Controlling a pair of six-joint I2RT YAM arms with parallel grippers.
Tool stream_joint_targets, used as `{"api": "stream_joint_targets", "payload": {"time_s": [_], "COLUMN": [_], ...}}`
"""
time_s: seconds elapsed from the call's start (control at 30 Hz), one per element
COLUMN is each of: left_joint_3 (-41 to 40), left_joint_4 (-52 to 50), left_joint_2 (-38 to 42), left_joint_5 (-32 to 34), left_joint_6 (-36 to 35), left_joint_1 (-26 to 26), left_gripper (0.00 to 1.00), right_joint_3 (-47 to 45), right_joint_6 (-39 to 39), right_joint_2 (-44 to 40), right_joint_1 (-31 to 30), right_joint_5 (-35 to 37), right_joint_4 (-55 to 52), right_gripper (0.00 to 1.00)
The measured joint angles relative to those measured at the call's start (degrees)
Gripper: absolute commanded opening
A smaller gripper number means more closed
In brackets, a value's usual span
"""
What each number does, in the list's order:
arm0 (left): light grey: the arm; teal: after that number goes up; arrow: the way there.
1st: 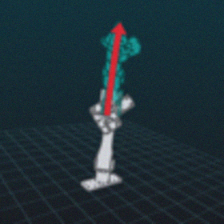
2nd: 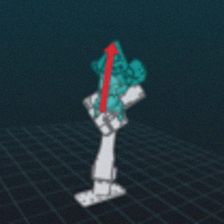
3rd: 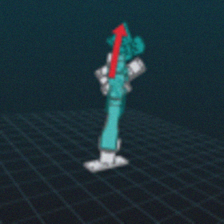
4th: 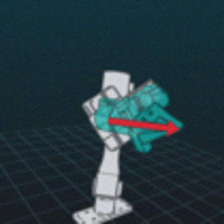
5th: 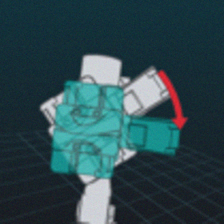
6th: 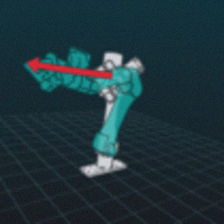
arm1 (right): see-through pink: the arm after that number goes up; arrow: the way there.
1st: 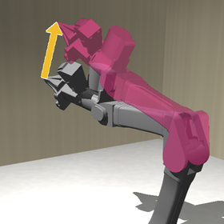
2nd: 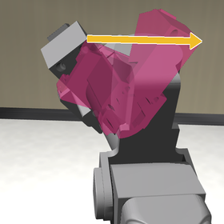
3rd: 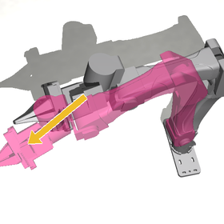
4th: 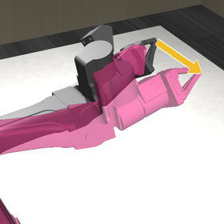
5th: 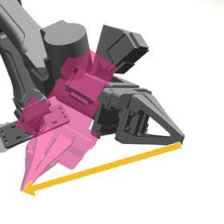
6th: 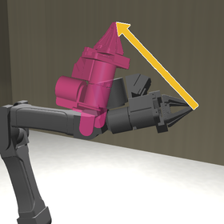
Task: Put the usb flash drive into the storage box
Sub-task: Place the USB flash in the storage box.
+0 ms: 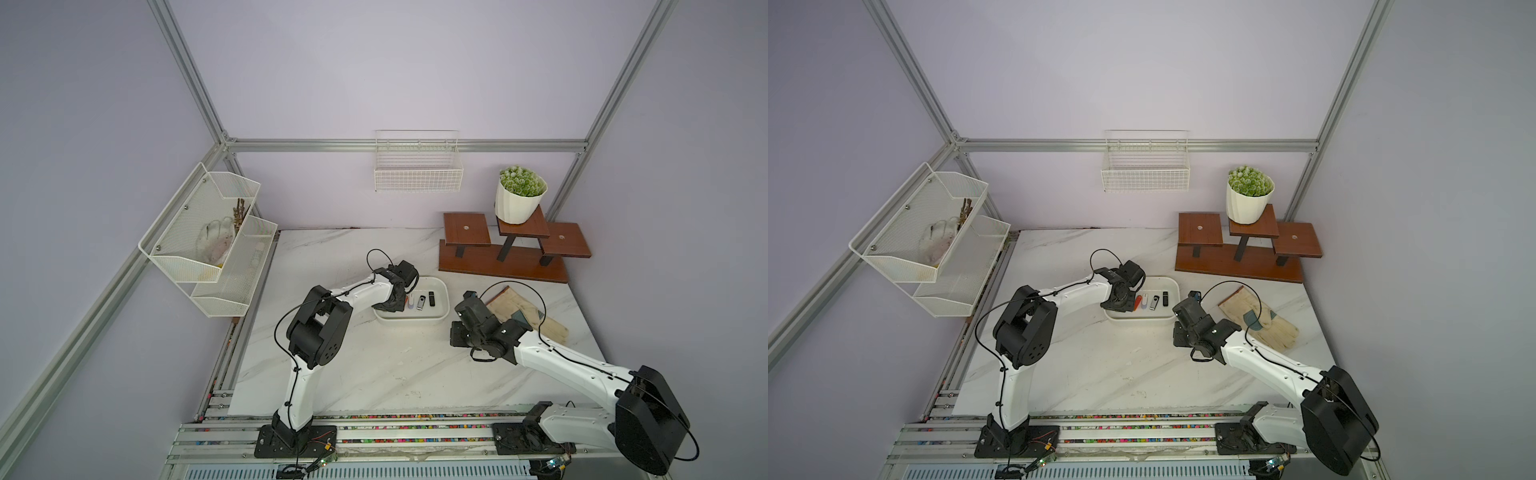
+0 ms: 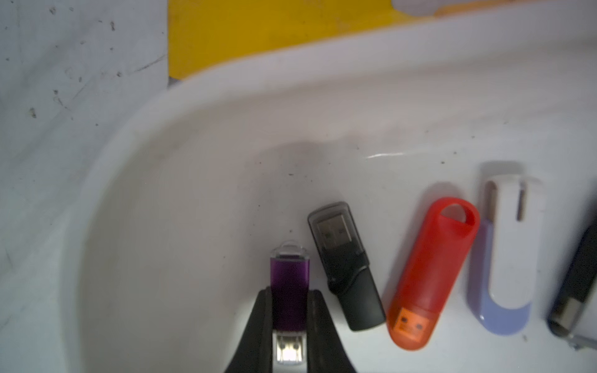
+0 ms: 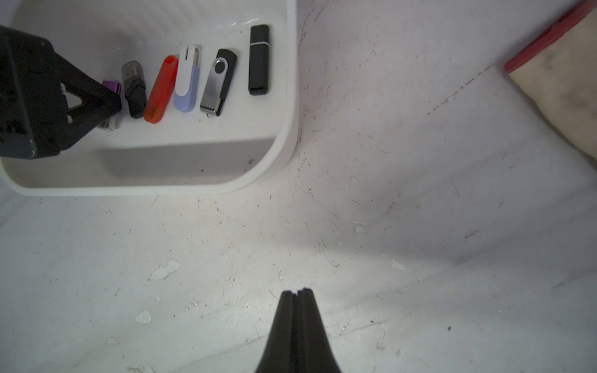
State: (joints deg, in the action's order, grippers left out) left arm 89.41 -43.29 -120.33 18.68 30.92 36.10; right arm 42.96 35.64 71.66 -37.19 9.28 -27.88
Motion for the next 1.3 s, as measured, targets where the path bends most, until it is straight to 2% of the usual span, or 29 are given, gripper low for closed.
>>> {"api": "stream_joint_targets", "payload": {"time_s": [0.27, 0.4, 0.5, 0.87, 1.07, 1.17, 1.23, 1.3], "left_joint_3": [0.0, 0.0, 0.0, 0.1, 2.8, 5.2, 7.3, 9.2], "left_joint_4": [0.0, -0.1, -0.1, -0.3, -2.5, -3.2, -3.3, -3.3], "left_joint_2": [0.0, 0.0, 0.0, 0.0, 1.8, 5.0, 7.4, 10.6], "left_joint_5": [0.0, 0.0, 0.1, 0.2, 0.2, 0.0, 0.0, 0.6], "left_joint_6": [0.0, 0.0, 0.1, 0.1, -0.1, -0.4, -0.8, -1.6], "left_joint_1": [0.0, 0.0, 0.0, 0.0, 0.0, 0.0, 0.0, 0.0], "left_gripper": [0.18, 0.29, 0.33, 0.34, 0.35, 0.41, 0.49, 0.57], "right_joint_3": [0.0, 0.0, 0.0, 0.0, 0.0, 0.2, 0.8, 2.1], "right_joint_6": [-0.1, -0.2, -0.2, -0.2, -0.2, -0.3, -0.5, -0.9], "right_joint_2": [0.0, 0.0, 0.0, 0.0, 0.0, 0.0, 0.0, 0.0], "right_joint_1": [0.2, 0.2, 0.3, 0.3, 0.5, 0.5, 0.5, 0.5], "right_joint_5": [0.0, 0.0, 0.0, -0.2, -0.1, -0.1, 0.0, 0.2], "right_joint_4": [0.0, 0.0, 0.0, 0.0, 0.0, -0.1, -0.3, -0.5], "right_gripper": [0.0, 0.0, 0.0, 0.0, 0.0, 0.0, 0.0, 0.06]}}
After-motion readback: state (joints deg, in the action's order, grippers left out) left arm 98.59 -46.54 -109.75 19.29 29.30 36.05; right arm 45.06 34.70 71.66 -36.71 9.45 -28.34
